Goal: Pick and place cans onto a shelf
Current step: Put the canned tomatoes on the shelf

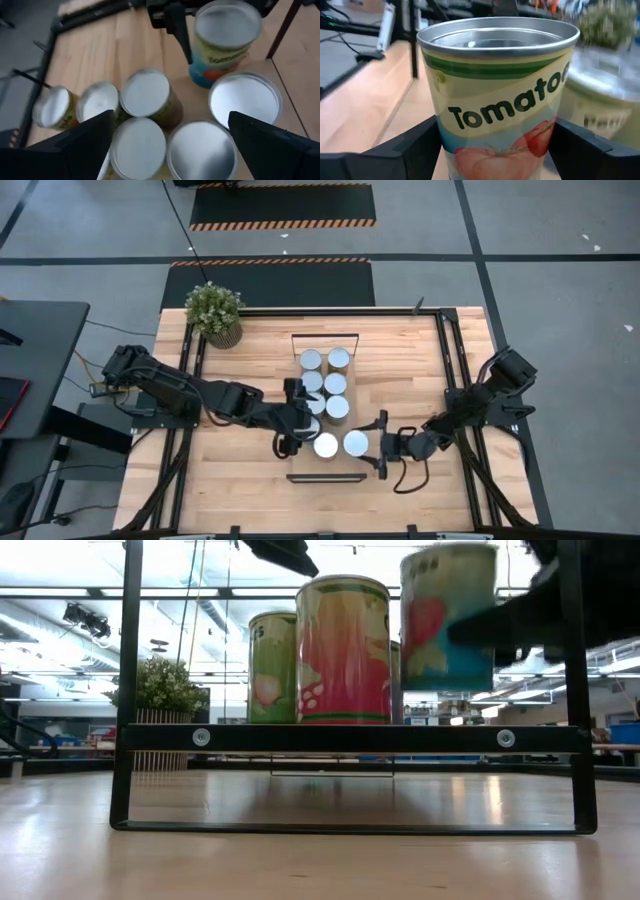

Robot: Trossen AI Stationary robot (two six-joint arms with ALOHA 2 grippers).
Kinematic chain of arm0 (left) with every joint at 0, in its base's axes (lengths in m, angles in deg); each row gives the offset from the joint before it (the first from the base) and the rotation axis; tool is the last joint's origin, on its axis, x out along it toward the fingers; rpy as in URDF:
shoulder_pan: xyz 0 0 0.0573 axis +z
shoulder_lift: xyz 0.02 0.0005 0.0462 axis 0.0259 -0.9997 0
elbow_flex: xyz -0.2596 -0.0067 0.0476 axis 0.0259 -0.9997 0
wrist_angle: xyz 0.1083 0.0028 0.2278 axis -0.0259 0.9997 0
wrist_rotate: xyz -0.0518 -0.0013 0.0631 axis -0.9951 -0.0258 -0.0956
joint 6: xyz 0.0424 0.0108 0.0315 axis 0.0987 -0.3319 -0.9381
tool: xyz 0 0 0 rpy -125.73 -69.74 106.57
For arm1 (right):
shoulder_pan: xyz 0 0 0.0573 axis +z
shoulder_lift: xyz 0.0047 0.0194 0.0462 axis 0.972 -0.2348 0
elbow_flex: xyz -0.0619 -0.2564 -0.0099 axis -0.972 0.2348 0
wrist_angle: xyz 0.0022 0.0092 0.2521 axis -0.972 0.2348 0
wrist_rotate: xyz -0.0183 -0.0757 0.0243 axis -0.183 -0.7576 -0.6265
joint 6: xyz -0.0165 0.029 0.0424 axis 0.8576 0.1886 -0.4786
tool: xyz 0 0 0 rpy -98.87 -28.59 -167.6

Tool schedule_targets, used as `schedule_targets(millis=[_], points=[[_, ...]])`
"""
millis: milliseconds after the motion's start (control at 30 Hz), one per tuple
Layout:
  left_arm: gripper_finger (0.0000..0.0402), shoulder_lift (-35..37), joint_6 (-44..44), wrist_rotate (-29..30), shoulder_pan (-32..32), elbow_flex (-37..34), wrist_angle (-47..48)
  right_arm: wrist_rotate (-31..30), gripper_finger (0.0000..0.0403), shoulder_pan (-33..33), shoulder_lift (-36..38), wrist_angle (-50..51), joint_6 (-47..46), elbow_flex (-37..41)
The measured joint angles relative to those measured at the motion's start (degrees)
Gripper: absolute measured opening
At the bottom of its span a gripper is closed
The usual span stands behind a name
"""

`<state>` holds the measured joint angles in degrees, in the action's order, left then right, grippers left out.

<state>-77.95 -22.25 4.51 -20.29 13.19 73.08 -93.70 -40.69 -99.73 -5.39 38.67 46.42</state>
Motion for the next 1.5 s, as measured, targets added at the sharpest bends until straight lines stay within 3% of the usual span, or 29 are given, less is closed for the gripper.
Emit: schedule_targets(millis=[433,567,800,1500], points=[[0.0396,-0.2,1.9,-0.4,0.0,0.0,1.0,1.3,0.0326,-2.5,-5.0,0.9,-9.2,-0.1],[0.0396,-0.2,1.9,-0.4,0.0,0.0,0.7,4.3,0.0345,-4.1,-5.1,0.9,-11.2,-0.1],[0.0396,-0.2,1.9,-0.4,0.0,0.0,0.8,4.7,0.0386,-4.0,-5.2,2.2,-9.4,-0.7],[0.0396,-0.2,2.4,-0.4,-0.2,0.0,1.0,3.0,0.0383,-3.6,2.5,10.7,-5.5,-2.8]])
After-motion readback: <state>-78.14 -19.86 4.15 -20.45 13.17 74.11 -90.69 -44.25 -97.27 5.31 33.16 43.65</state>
